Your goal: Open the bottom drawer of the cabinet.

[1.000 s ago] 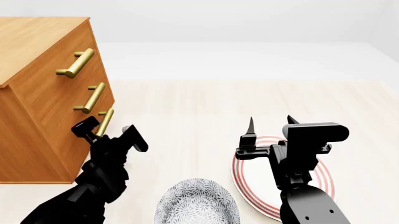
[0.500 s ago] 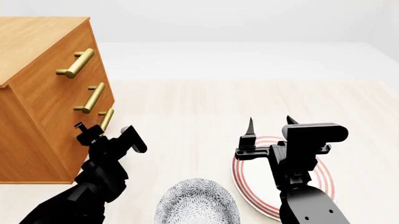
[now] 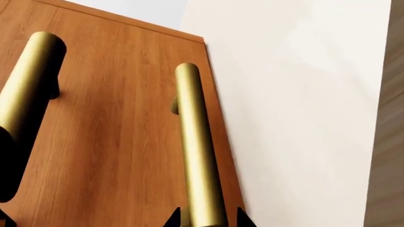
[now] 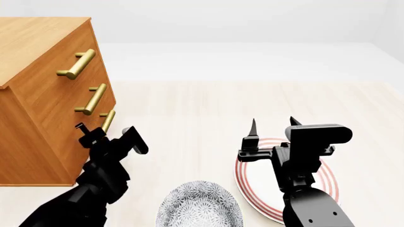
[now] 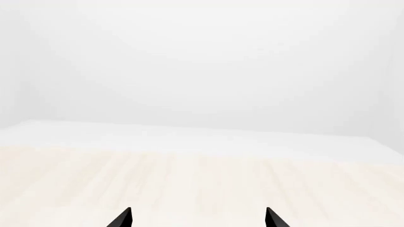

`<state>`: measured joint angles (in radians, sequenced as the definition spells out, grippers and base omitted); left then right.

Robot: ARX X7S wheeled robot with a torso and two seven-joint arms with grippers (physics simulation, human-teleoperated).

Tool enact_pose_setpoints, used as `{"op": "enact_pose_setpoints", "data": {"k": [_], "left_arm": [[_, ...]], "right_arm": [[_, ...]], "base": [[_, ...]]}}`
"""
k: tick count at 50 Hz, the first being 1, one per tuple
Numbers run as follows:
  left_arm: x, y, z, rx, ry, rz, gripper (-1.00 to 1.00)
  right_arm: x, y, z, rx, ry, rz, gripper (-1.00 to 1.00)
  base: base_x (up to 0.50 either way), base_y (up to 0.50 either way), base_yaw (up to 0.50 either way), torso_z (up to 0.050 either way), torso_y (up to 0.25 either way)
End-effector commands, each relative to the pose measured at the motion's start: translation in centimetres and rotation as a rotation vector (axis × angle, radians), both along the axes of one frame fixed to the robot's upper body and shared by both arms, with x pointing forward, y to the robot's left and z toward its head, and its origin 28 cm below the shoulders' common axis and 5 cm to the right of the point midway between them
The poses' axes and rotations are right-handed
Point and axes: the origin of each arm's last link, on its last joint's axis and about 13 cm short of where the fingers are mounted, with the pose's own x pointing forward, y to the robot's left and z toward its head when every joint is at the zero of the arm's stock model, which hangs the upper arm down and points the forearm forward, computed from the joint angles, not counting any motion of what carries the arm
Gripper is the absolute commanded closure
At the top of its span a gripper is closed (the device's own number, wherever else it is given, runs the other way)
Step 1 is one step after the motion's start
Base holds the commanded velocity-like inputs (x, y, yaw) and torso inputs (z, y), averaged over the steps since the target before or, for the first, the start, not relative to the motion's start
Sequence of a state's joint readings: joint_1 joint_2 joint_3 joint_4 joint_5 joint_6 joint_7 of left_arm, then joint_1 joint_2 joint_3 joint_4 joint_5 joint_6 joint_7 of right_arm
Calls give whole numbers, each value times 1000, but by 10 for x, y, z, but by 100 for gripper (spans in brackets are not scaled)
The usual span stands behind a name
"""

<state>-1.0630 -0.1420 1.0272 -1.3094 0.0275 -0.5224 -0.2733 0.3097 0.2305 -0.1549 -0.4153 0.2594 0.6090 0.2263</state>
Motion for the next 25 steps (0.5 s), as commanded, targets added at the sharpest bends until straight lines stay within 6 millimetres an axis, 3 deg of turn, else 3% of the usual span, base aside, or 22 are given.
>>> {"op": "enact_pose_setpoints", "data": {"k": [1,13,25], "left_arm": [[12,-20,13,-16,-29,-89,100],[20,-46,21,-42,-49,-181,100],[22,-59,24,-61,-54,-195,100]], "right_arm": [[0,0,0,1,-1,1,-100],[2,0,1,2,-1,3,-100],[1,0,1,6,-3,5,-100]], "base": [[16,0,-4,0,0],[8,0,-6,0,0],[9,0,-7,0,0]]}}
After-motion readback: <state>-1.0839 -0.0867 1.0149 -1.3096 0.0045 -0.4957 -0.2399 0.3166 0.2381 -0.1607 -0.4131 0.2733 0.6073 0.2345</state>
